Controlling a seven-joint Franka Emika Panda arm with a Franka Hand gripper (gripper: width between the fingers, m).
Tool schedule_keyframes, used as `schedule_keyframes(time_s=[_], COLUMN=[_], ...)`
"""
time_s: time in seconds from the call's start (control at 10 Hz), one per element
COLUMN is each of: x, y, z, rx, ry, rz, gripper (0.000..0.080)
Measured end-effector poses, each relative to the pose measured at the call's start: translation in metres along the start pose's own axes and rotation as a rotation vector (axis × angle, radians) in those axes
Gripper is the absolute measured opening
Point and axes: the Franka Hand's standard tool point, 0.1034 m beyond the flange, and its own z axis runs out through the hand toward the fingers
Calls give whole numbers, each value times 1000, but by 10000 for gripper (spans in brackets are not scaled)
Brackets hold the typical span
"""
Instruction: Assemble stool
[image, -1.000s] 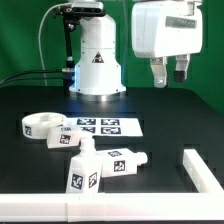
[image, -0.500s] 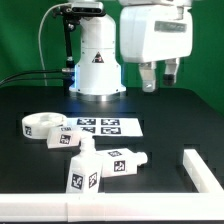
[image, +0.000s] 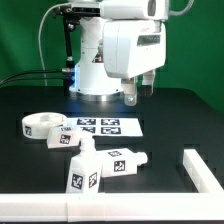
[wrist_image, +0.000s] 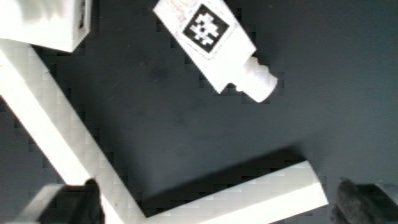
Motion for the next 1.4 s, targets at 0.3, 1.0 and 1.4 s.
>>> schedule_keyframes(time_s=[0.3,1.0,1.4], x=[6,-17,-32], y=[2,-3,-4], z=[28,68,105], rx=[-19,15,50], ry=[-29,-26,-18], rz=[-258,-298,-333], gripper=[649,649,649])
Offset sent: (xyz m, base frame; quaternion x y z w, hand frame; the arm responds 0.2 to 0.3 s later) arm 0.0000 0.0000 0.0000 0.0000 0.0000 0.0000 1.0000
